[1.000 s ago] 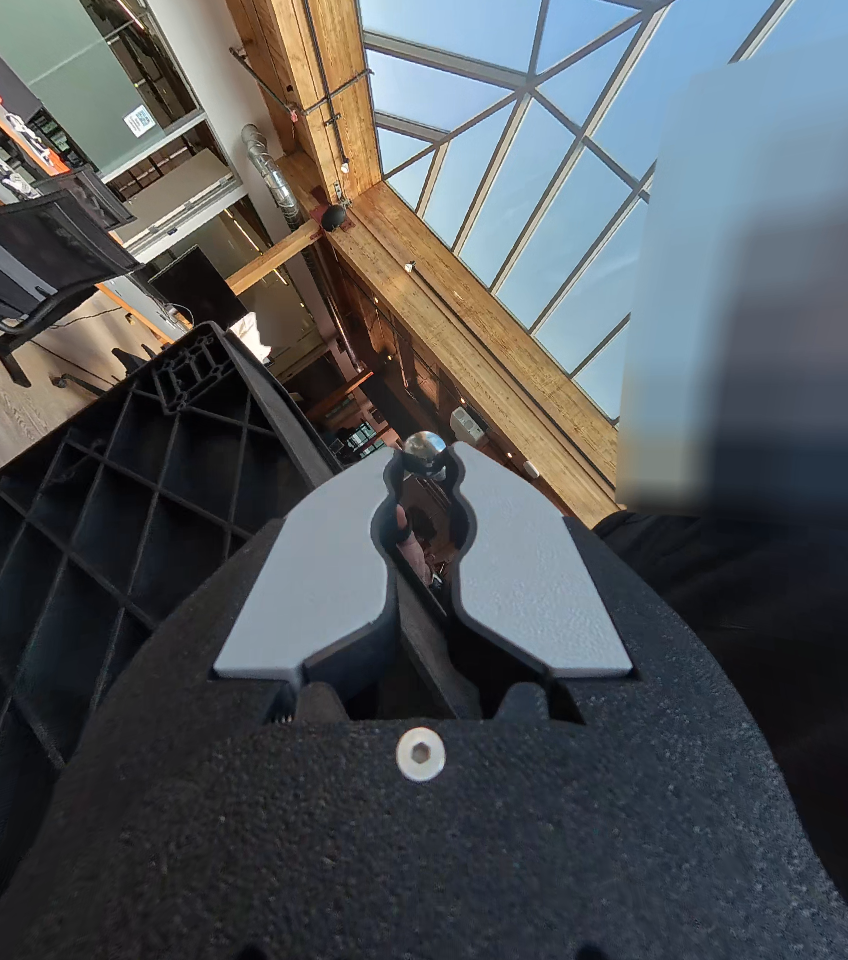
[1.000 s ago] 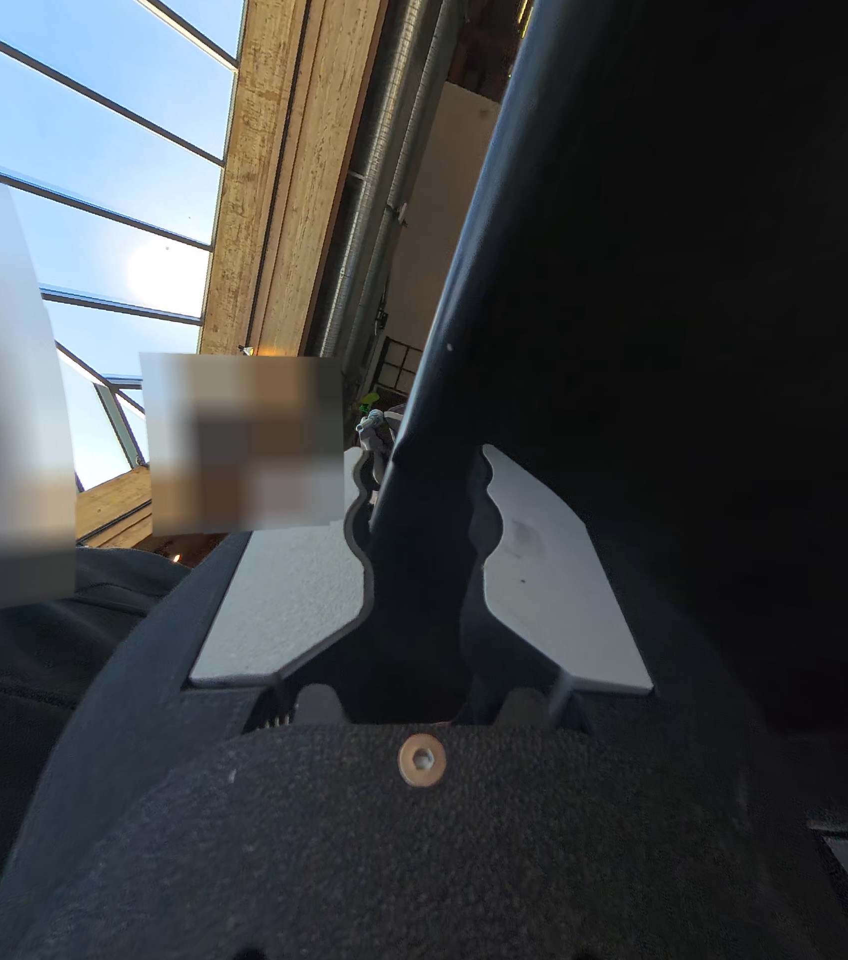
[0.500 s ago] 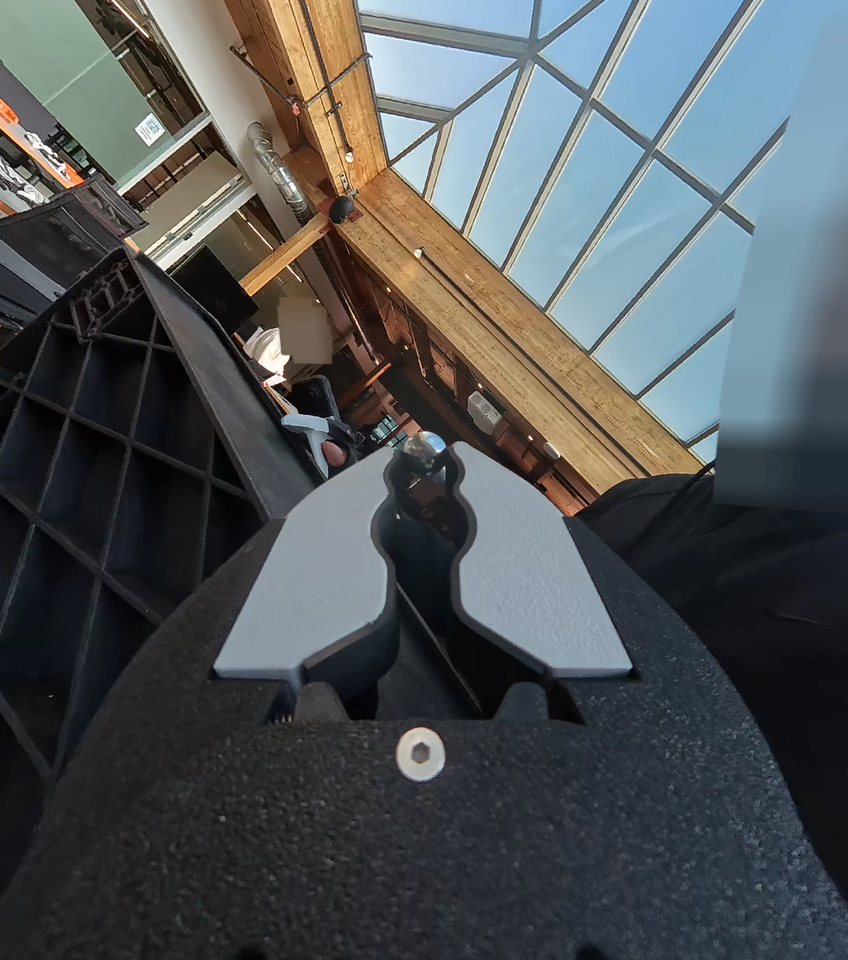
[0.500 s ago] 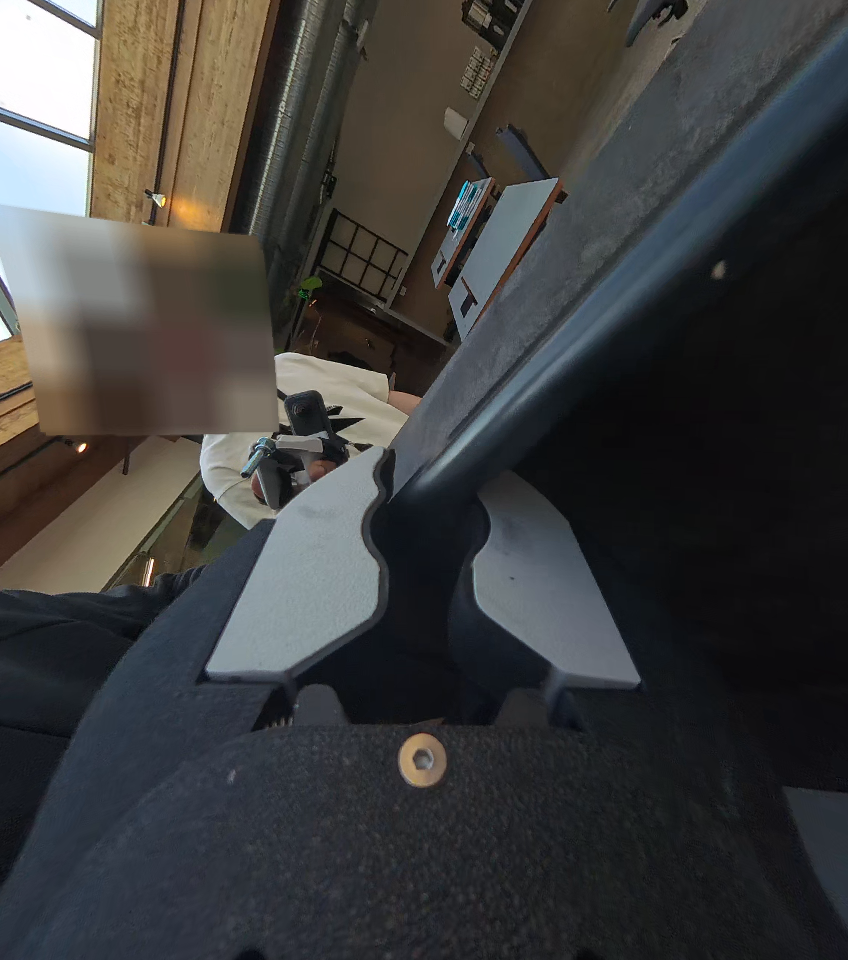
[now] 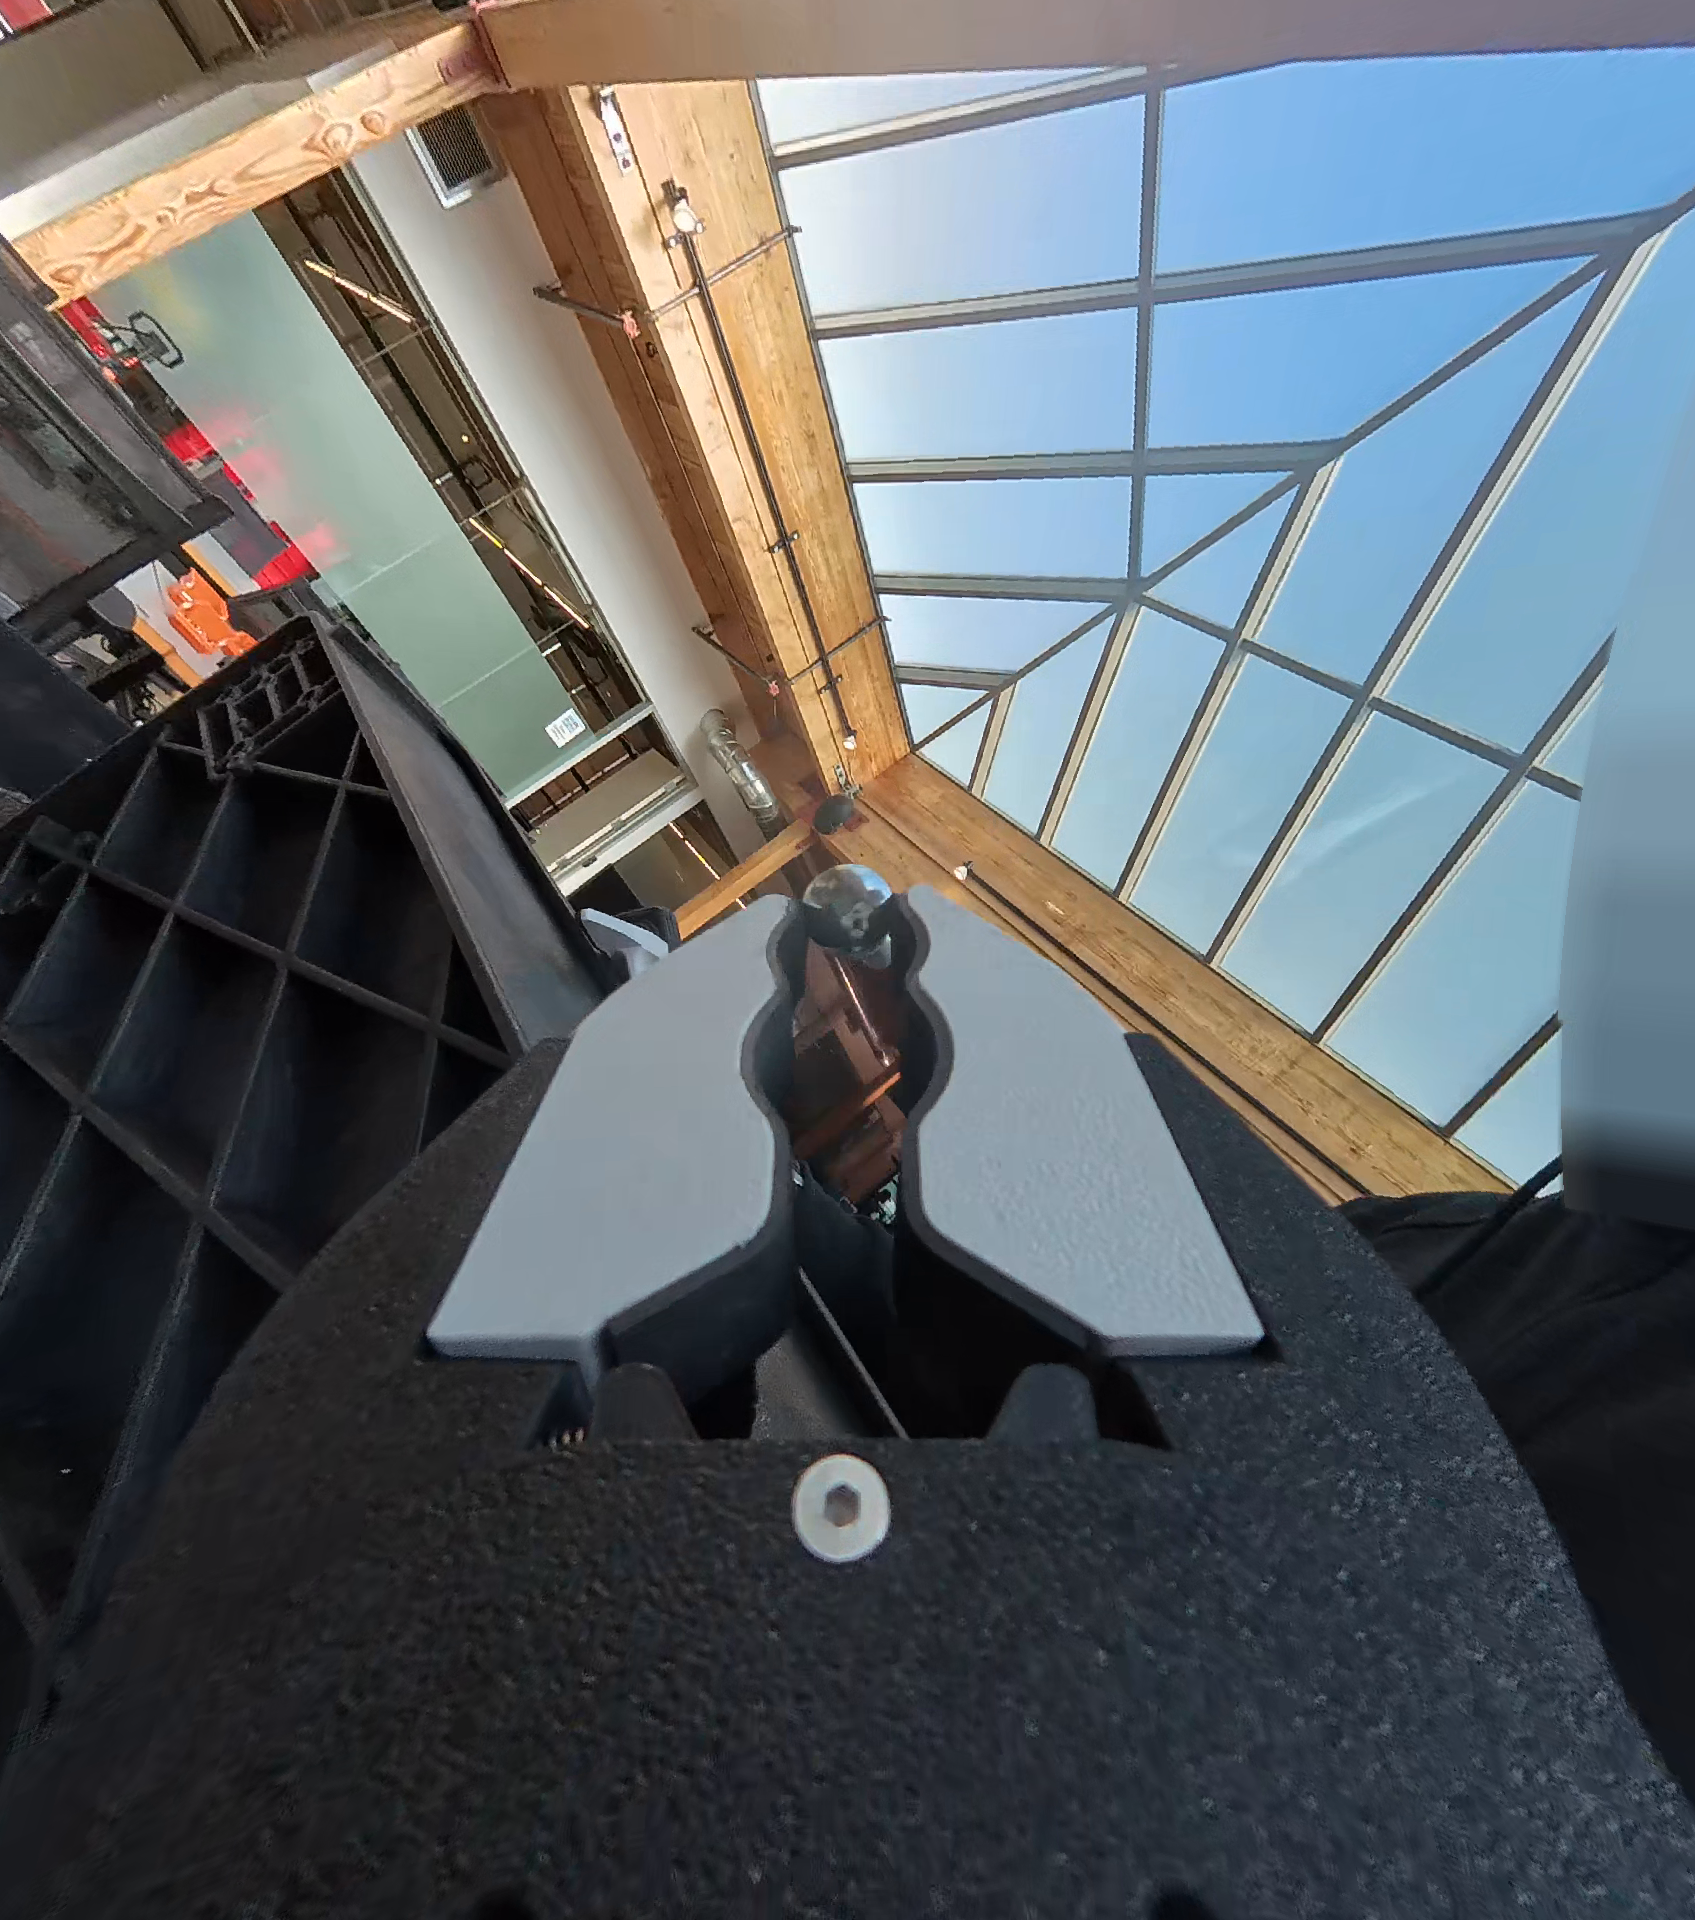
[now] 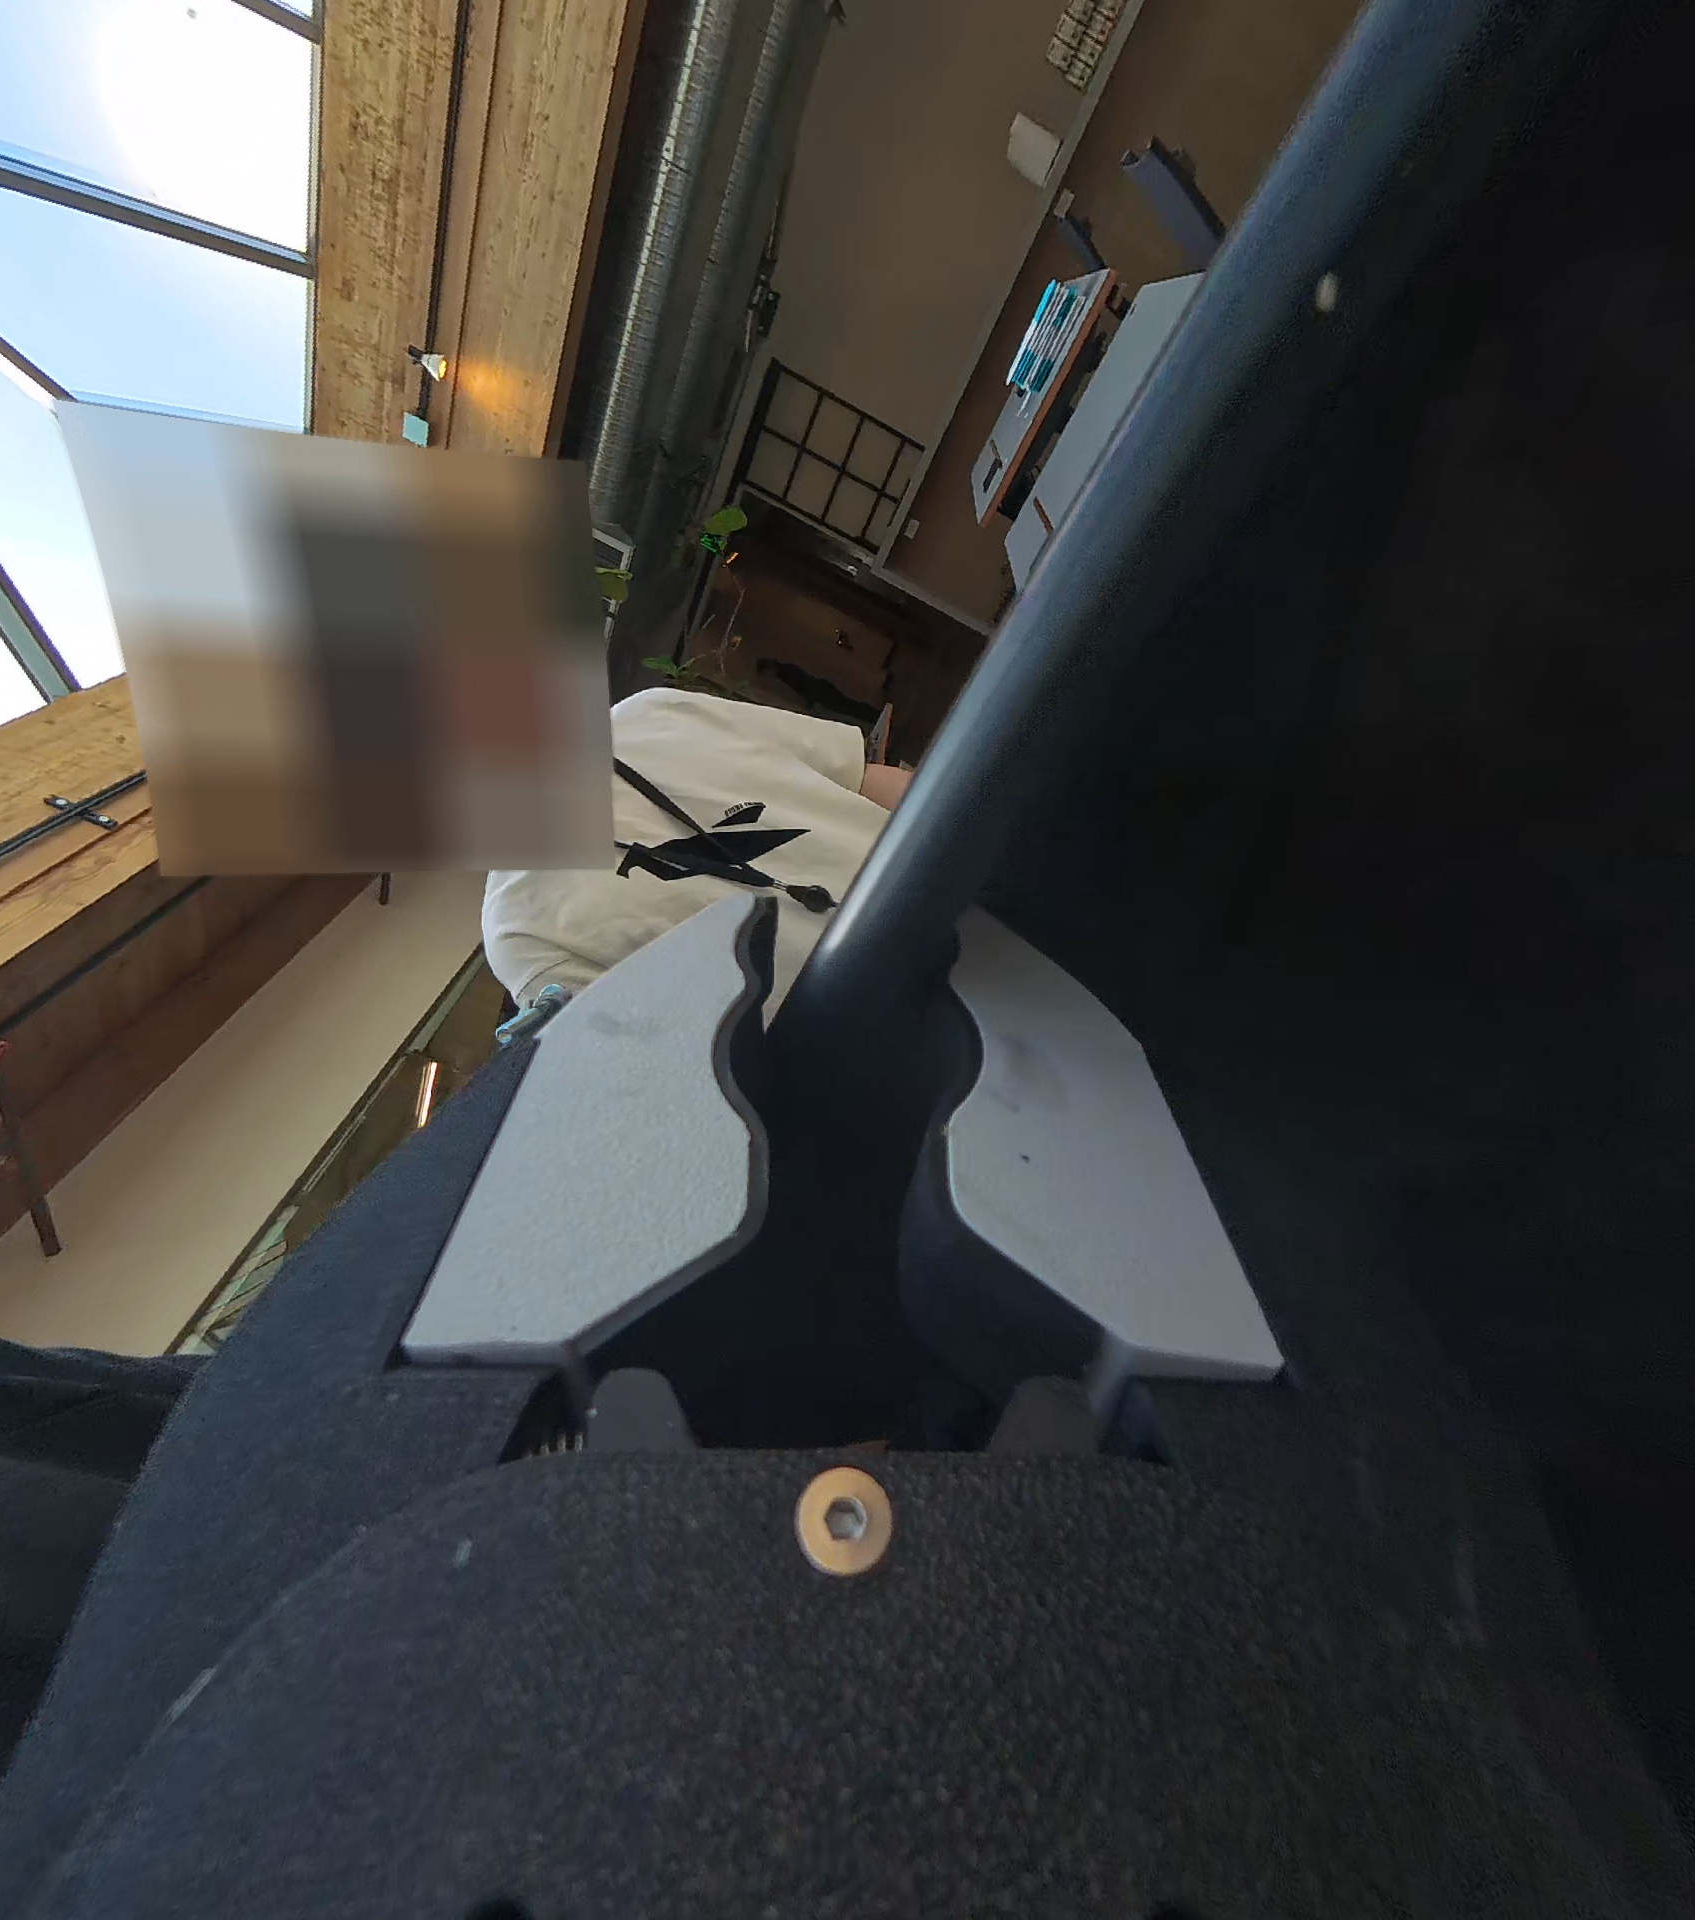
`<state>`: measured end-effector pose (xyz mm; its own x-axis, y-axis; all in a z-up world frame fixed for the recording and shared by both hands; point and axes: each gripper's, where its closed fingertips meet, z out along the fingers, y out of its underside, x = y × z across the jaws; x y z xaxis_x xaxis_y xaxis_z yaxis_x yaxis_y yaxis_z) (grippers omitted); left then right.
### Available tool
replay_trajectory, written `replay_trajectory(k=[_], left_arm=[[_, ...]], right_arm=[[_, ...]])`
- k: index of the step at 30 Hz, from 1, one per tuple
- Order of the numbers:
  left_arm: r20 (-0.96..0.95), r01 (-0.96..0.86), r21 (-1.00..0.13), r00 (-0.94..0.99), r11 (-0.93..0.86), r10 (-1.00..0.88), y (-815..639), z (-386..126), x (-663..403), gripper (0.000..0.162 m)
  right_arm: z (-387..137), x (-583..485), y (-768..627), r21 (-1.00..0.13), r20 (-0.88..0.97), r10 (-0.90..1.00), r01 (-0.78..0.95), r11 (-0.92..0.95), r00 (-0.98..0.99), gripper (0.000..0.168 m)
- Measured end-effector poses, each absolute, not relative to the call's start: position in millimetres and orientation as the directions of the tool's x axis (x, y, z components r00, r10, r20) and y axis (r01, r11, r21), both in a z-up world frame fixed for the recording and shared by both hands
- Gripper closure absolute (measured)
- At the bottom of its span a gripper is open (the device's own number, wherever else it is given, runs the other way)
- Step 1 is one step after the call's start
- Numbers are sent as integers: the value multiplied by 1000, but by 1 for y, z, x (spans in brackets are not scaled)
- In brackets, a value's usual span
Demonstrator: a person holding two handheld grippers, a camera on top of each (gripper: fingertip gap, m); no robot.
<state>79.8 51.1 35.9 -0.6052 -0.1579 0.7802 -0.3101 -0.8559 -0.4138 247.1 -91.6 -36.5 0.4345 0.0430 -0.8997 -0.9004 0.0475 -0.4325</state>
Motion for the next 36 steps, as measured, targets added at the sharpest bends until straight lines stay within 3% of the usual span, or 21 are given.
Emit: replay_trajectory(k=[5,7,11,19,27,31,36], left_arm=[[787,-244,-404,-584,-881,-199,83,31,73,147],[812,-283,-364,-562,-887,-155,83,23,76,147],[782,-295,-420,-597,-858,-177,68,34,75,147],[779,-314,-370,-618,-875,-107,43,44,79,147],[740,-327,-485,-648,-811,-181,28,57,103,147],[757,-348,-427,-642,-834,-119,29,53,104,147],[750,-353,-433,-651,-829,-114,36,55,103,147]], right_arm=[[-36,246,-78,-421,-904,51,-906,52,424,142],[-36,246,-73,-424,-904,42,-904,52,426,142],[-35,247,-77,-414,-907,45,-907,77,418,142],[-37,219,-113,-424,-902,39,-900,102,429,145],[-40,231,-114,-446,-895,-77,-890,98,440,147],[-40,226,-123,-438,-897,-115,-891,116,426,147],[-37,206,-142,-600,-779,-280,-797,71,562,148]])
